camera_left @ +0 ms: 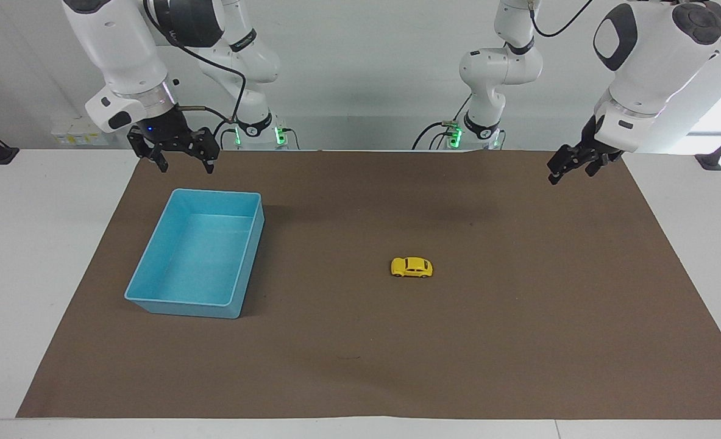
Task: Wind up and store yellow beetle car
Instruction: 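Reach the left gripper toward the yellow toy car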
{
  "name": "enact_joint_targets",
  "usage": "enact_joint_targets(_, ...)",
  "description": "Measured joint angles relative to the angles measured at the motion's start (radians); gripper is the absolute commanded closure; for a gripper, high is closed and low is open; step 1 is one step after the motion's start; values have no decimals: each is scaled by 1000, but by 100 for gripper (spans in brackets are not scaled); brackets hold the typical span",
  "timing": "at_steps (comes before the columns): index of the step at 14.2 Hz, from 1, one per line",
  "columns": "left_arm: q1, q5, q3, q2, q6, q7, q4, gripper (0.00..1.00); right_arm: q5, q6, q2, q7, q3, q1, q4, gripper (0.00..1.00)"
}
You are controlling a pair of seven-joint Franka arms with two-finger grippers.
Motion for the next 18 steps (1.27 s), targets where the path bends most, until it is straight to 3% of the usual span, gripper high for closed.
enact_joint_targets(9,-39,0,-21,27,197,-817,-78,0,0,0,0,0,0,0,0,0)
enact_joint_targets(18,-207,26,-24,205,330,-1509,-32,0,0,0,0,0,0,0,0,0)
